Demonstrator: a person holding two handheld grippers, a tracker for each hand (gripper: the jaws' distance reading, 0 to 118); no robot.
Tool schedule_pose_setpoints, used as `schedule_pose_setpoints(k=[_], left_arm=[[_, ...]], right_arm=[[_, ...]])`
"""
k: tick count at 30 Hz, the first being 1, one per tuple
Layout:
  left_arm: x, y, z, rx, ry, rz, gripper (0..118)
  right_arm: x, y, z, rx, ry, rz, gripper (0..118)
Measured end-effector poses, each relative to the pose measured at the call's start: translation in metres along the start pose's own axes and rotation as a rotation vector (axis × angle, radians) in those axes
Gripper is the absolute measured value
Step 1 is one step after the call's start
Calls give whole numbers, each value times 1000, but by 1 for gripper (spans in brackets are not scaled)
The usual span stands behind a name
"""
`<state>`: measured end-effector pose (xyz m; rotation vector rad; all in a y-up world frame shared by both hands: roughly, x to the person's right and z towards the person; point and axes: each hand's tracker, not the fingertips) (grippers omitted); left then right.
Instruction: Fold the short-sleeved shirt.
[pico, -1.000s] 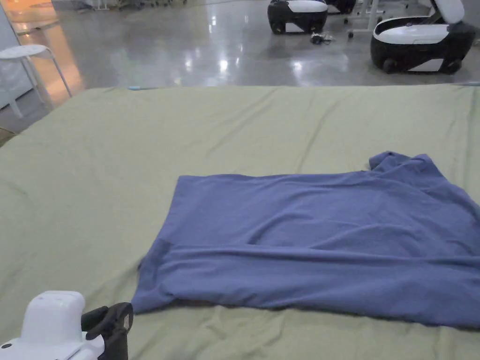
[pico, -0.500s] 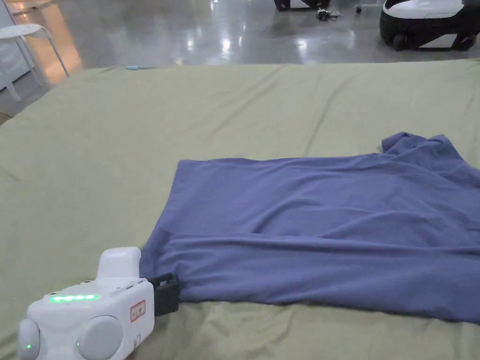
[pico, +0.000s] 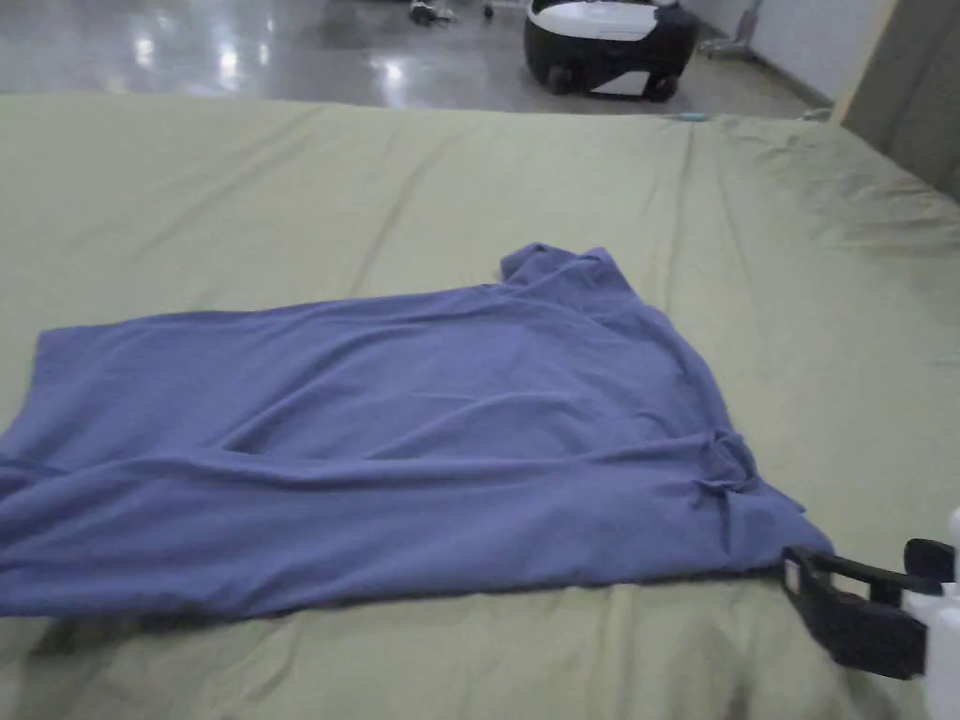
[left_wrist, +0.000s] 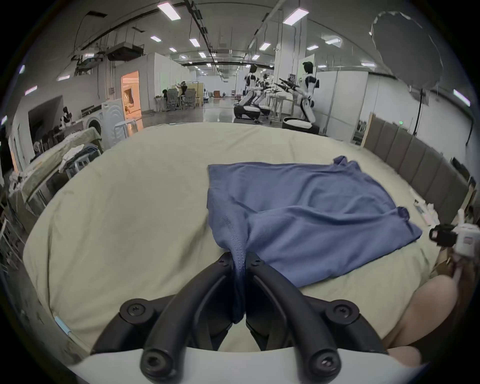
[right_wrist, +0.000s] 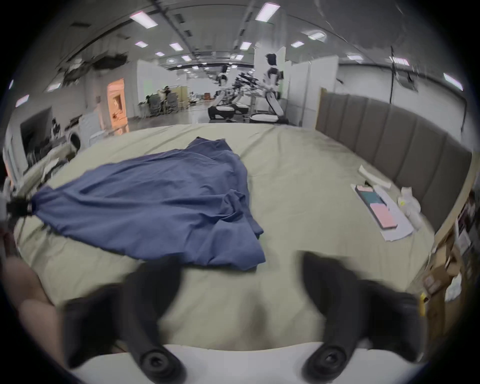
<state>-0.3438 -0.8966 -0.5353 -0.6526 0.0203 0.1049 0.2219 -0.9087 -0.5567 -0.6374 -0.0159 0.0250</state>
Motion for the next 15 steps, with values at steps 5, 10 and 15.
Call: schedule_pose_setpoints(k=[5, 10, 15], left_arm=[[-14, 2, -15, -43, -93, 136, 5], [-17, -6, -24, -47, -72, 118, 5], [-35, -19, -39, -111, -81, 166, 5]], right_arm=[[11, 21, -52, -21, -26, -41, 117], [23, 17, -112, -149, 87, -138, 35], [18, 10, -104, -152, 128, -156, 9]])
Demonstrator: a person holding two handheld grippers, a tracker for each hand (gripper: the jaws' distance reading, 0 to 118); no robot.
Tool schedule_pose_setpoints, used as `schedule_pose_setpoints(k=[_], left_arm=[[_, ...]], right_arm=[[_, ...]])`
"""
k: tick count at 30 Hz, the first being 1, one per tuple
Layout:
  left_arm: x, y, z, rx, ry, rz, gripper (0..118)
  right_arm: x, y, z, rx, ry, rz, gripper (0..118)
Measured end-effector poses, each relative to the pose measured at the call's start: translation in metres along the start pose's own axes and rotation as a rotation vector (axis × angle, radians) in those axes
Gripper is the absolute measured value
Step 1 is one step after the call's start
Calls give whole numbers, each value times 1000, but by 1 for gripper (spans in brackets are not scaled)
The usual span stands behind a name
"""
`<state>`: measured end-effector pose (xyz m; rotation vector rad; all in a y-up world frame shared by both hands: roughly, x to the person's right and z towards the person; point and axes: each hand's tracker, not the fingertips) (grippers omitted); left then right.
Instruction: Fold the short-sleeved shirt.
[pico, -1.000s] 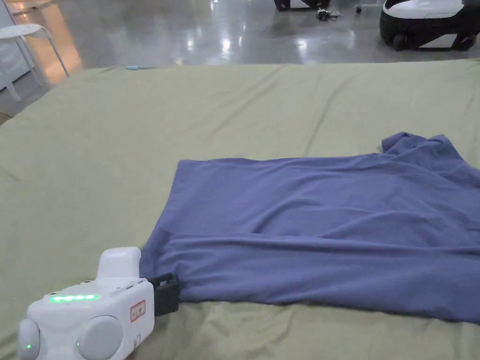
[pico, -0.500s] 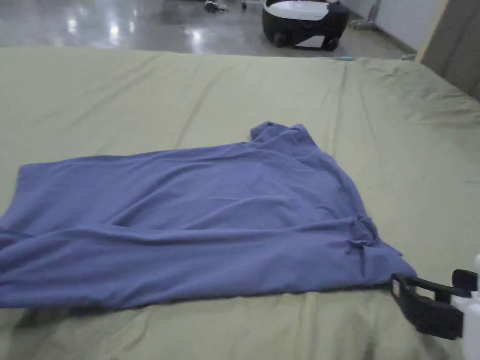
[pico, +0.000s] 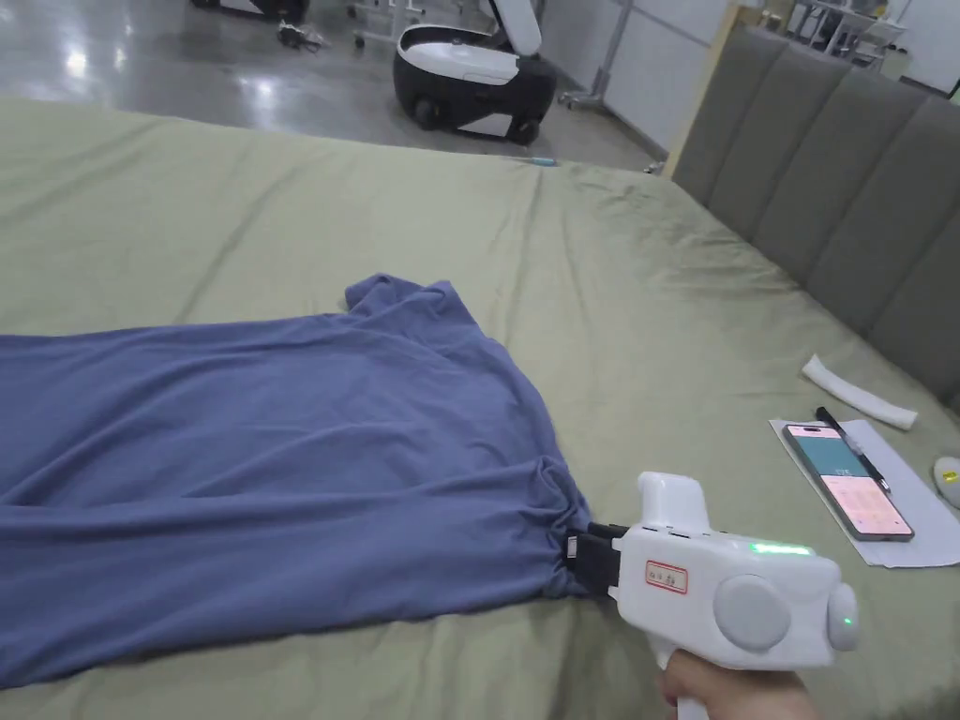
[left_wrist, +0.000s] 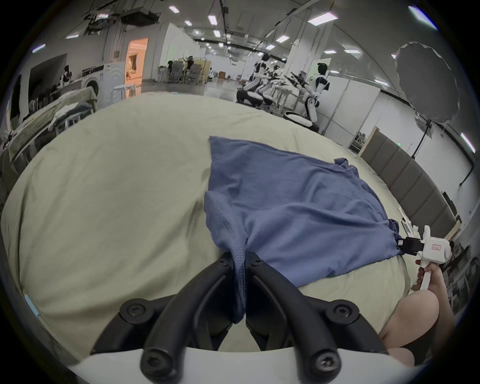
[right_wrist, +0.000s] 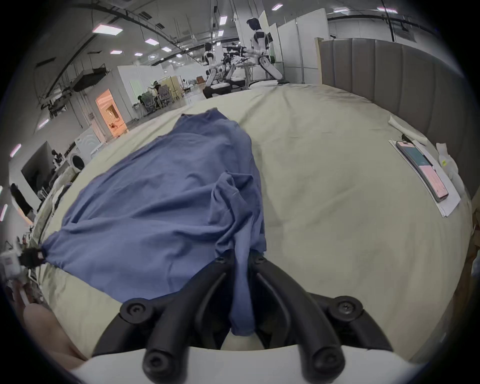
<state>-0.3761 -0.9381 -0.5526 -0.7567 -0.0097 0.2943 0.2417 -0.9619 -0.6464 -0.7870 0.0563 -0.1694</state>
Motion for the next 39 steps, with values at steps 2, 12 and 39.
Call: schedule_pose_setpoints(k=[2, 12, 39], left_arm=[[-3, -1, 9, 4, -11, 6, 5], [-12, 9, 88, 97, -37, -46, 5], [25, 58, 102, 291, 48, -129, 106]], right_arm=[[3, -1, 11, 13, 2, -26, 8], [1, -3, 125, 136, 63, 106, 8], [-27, 25, 157, 375, -82, 320, 66]])
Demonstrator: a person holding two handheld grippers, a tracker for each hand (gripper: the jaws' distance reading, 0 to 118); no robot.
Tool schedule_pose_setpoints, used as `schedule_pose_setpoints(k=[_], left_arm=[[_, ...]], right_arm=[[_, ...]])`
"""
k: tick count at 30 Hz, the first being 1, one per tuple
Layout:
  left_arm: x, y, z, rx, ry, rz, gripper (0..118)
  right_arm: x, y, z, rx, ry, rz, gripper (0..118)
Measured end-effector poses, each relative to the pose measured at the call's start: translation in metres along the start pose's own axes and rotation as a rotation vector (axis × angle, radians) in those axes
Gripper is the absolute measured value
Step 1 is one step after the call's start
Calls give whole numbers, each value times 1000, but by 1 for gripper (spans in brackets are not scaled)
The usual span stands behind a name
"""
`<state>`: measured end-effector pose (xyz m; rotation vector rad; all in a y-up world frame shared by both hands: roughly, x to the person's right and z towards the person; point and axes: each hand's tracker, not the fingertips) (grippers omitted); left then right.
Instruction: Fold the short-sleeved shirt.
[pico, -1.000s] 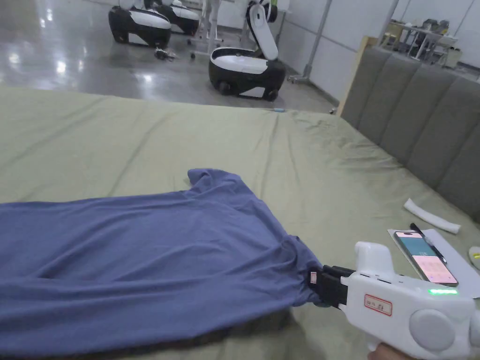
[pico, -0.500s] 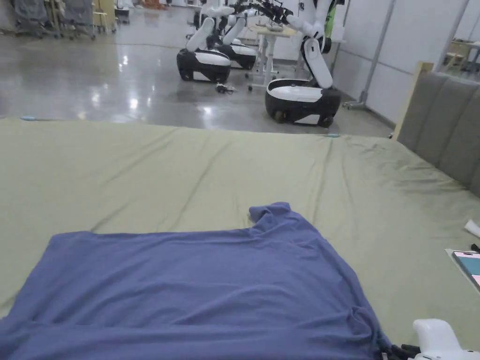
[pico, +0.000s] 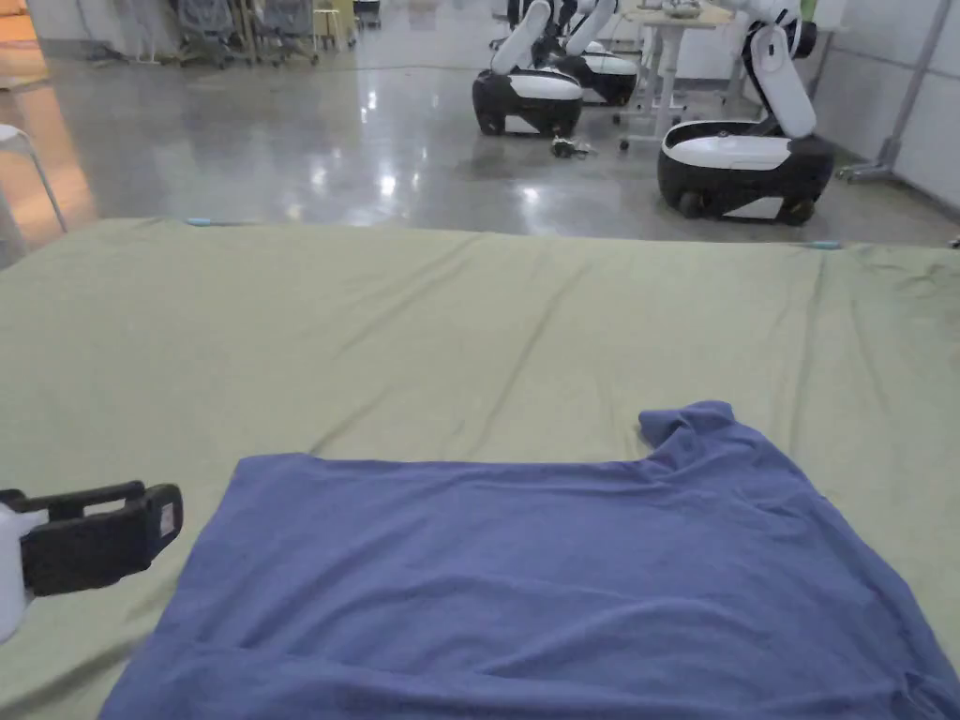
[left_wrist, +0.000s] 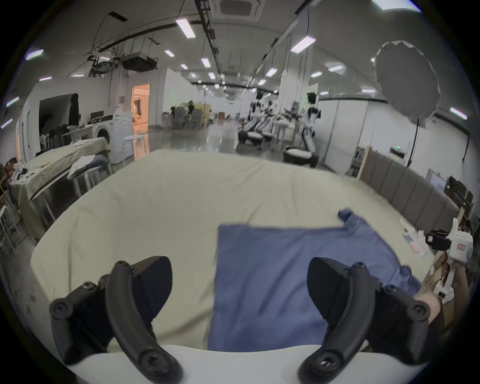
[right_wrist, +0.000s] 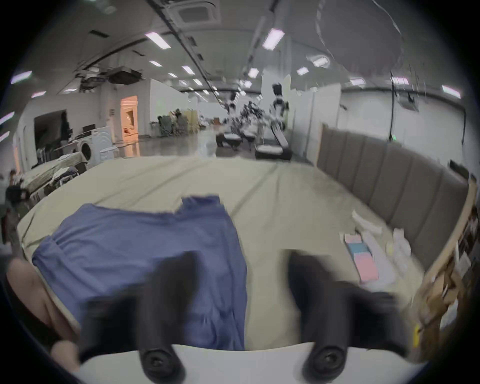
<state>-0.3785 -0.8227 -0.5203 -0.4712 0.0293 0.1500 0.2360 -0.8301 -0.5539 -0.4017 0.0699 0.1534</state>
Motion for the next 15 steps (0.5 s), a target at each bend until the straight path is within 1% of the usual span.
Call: schedule_pose_setpoints(k=[1, 2, 3, 4, 5, 7, 10, 12, 14, 15], left_arm=[[3, 10, -11, 12, -1, 10, 99], [6, 20, -21, 14, 6, 5, 72], [9, 29, -33, 20, 15, -13, 10], [12, 37, -47, 19, 46, -43, 0], [11, 41, -59, 34, 40, -40, 0], [10, 50, -89, -24, -32, -76, 0], [3, 54, -137, -87, -8, -99, 0], [-9, 55, -170, -125, -4, -78, 0], [-24, 54, -206, -201, 18, -10, 0], [-30, 53, -220, -218, 22, 17, 3]], right_arm=[[-10, 14, -9, 34, -20, 37, 19], [-16, 23, -17, 70, -40, 59, 0], [-20, 36, -21, 92, -30, 43, 0], [-22, 48, -29, 108, 41, 31, 0], [-28, 58, -40, 113, 74, 26, 0], [-38, 75, -59, 121, 60, 40, 0], [-47, 92, -93, 107, 90, 46, 0], [-56, 104, -114, 89, 110, 55, 0], [-62, 104, -131, 88, 130, 60, 0], [-64, 108, -137, 83, 142, 62, 0]])
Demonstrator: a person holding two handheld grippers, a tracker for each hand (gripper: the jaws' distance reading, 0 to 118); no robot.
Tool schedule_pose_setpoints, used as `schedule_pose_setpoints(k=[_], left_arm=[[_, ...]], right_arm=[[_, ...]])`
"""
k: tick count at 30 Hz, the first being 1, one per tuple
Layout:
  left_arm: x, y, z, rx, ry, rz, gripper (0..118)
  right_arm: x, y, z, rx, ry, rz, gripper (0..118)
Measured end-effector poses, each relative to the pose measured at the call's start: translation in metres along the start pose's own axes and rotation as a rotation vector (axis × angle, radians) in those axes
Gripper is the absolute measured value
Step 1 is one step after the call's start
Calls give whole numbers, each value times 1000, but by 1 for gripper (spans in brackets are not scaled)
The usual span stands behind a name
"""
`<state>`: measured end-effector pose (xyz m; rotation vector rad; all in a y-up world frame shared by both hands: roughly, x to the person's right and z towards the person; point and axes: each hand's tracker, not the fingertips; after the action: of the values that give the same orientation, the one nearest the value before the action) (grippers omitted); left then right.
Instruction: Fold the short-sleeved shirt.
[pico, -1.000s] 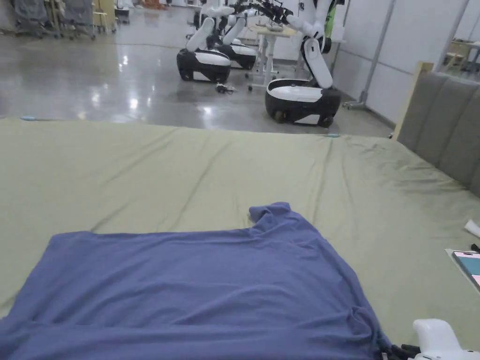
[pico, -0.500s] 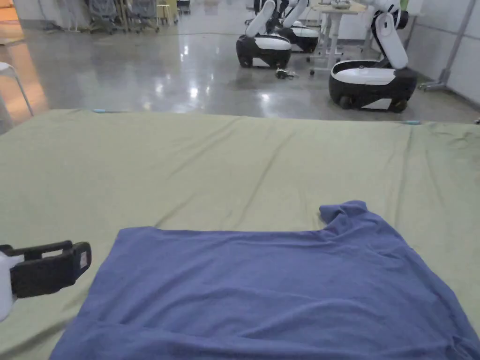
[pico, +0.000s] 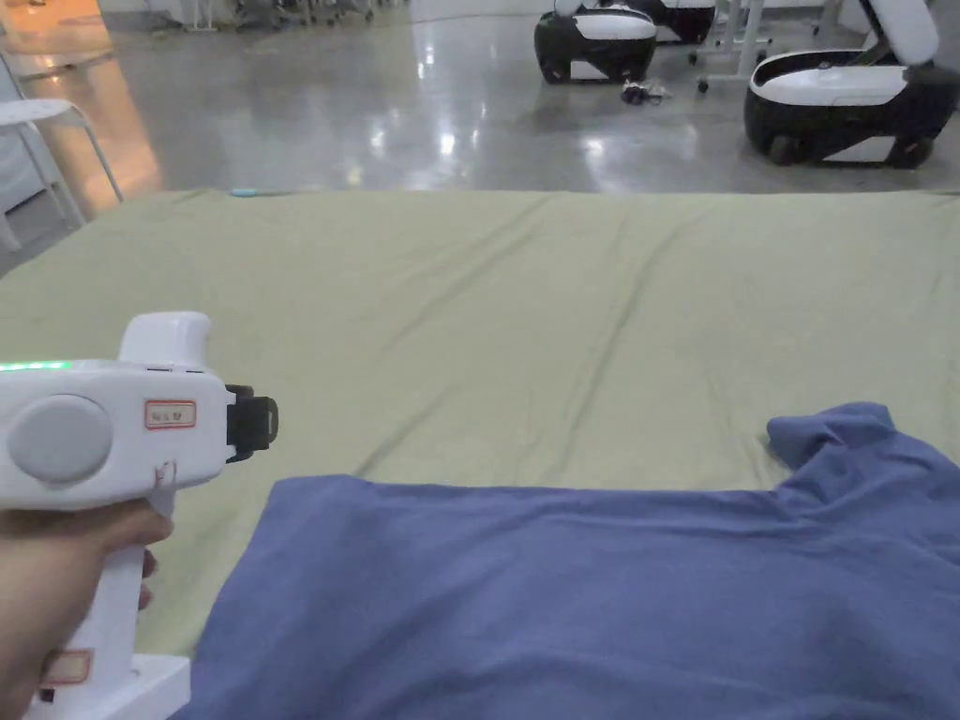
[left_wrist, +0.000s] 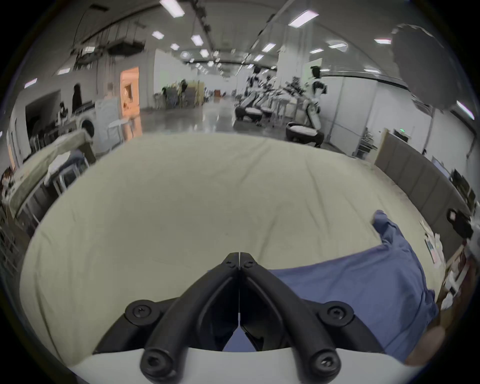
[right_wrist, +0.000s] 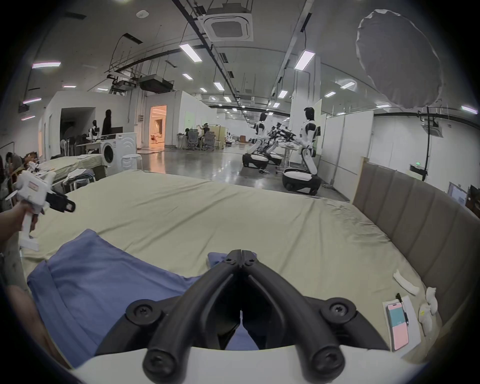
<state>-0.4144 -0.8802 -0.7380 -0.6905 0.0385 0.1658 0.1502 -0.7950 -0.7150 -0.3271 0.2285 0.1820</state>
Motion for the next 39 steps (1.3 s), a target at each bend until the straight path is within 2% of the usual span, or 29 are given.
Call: schedule_pose_setpoints(k=[1, 2, 3, 4, 5, 6, 7, 8, 9, 11, 12, 15, 18, 19, 20, 21, 22, 23, 24, 27, 28, 29, 30, 31, 33, 34, 39], left_arm=[[-7, 1, -17, -42, 12, 22, 24], [-13, 2, -32, -89, 23, 55, 59], [-17, 0, -45, -127, 14, 90, 107], [-20, -2, -59, -178, -11, 122, 118], [-22, -7, -70, -228, -20, 142, 111], [-21, -7, -73, -199, 1, 132, 102], [-18, -11, -79, -224, 12, 143, 84], [-9, -15, -80, -280, 17, 115, 49], [-6, -17, -82, -330, -4, 70, 35], [7, -26, -78, -290, 66, -60, 34], [12, -26, -75, -274, 49, -108, 31], [23, -19, -65, -317, -6, -98, 2], [28, -16, -39, -209, -24, -121, 2], [30, -14, -32, -167, -27, -114, 2], [25, -14, -24, -139, -34, -100, 2], [25, -13, -19, -120, -32, -96, 2], [25, -11, -15, -114, -38, -89, 2], [25, -11, -13, -124, -43, -89, 2], [25, -12, -12, -123, -44, -89, 2], [31, -17, -14, -149, -39, -113, 2], [30, -21, -18, -157, -37, -118, 2], [31, -22, -19, -161, -43, -111, 2], [31, -23, -19, -170, -48, -108, 2], [31, -24, -19, -174, -49, -108, 2], [34, -25, -16, -172, -35, -126, 2], [33, -25, -12, -168, -34, -127, 2], [28, -14, 32, -60, -49, -96, 2]], right_arm=[[-2, 4, -8, -8, 9, 4, 0], [-5, -5, -13, -13, 15, 8, 0], [-6, -3, -18, -18, 22, 11, 0], [-7, -2, -23, -22, 32, 10, 0], [-7, 0, -29, -29, 46, 6, 0], [-9, -8, -30, -35, 54, 5, 0], [-9, -8, -35, -44, 58, 7, 0], [-9, -7, -40, -51, 57, 11, 0], [-8, -6, -43, -56, 56, 15, 0], [-5, -12, -48, -70, 53, 16, 0], [-3, -11, -52, -81, 56, 7, 0], [6, -17, -68, -121, 75, -34, 0], [25, -24, -103, -249, 122, -124, 0], [31, -27, -118, -316, 142, -151, 10], [37, -30, -133, -386, 143, -165, 38], [39, -32, -146, -442, 103, -171, 92], [41, -40, -160, -491, 51, -134, 116], [45, -44, -171, -507, 21, -116, 118], [50, -45, -177, -469, 6, -105, 114], [57, -80, -219, -557, -29, -150, 111], [61, -91, -229, -603, -38, -174, 102], [63, -102, -236, -652, -50, -187, 80], [59, -93, -234, -703, -32, -179, 26], [58, -100, -236, -753, 9, -151, 12], [54, -100, -223, -654, 10, -100, 5], [44, -82, -196, -628, 10, -78, 5], [61, -54, -143, -504, 28, -130, 4]])
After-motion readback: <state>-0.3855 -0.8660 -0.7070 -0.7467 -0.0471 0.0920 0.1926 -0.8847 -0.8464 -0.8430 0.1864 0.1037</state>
